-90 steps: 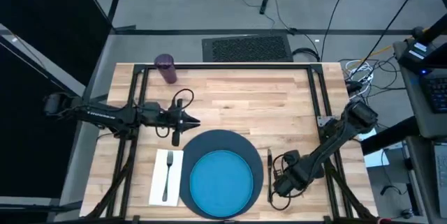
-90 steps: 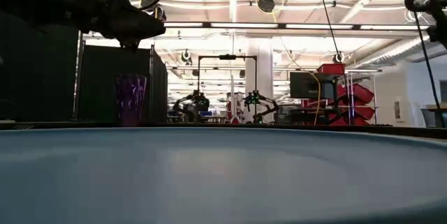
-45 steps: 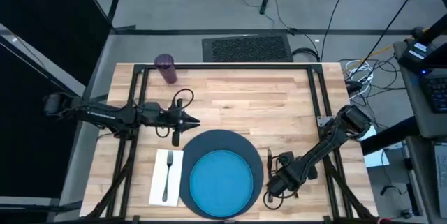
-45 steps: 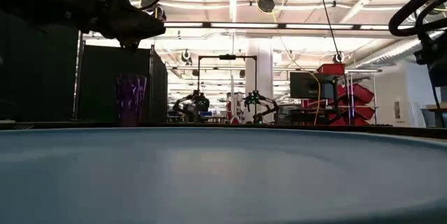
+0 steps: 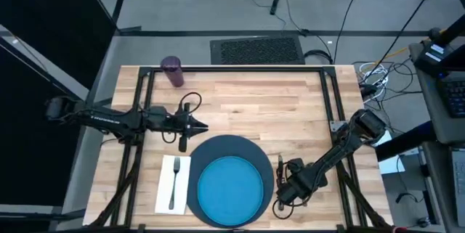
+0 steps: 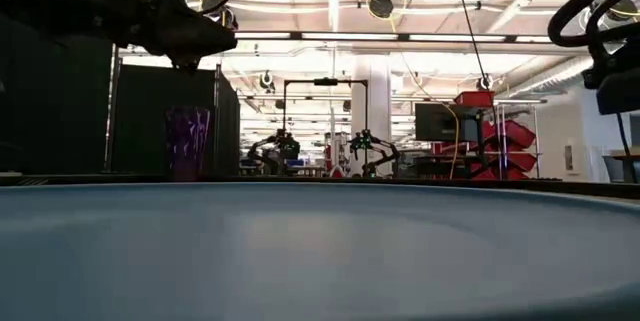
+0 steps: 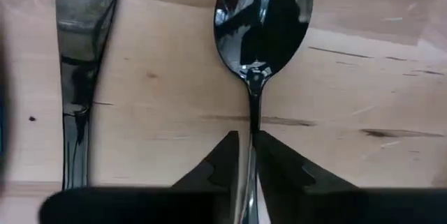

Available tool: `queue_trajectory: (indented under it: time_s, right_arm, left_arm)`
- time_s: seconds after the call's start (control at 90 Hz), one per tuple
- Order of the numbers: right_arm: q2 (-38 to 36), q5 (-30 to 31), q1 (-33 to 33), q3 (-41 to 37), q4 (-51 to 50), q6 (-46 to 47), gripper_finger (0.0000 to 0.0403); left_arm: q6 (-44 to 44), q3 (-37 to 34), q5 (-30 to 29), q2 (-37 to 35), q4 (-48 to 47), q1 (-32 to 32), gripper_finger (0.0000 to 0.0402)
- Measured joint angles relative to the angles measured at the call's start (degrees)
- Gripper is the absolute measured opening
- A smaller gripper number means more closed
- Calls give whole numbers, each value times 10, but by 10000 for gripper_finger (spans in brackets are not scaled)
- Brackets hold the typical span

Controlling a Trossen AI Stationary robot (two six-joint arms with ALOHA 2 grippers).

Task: Set table place
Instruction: Put the silver spoon on the middle right of the table, then put the violet cup on the middle right of the table

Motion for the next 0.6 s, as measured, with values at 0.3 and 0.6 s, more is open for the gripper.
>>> queue_trajectory:
  time_s: [0.3, 0.6]
  right_arm:
    - [0, -1, -4, 0, 0, -23, 129]
    - [-19, -5, -42, 8, -7, -117, 162]
  left_arm:
    - [0, 0, 0, 0, 0, 0, 47]
    - [0, 0, 0, 0, 0, 0, 47]
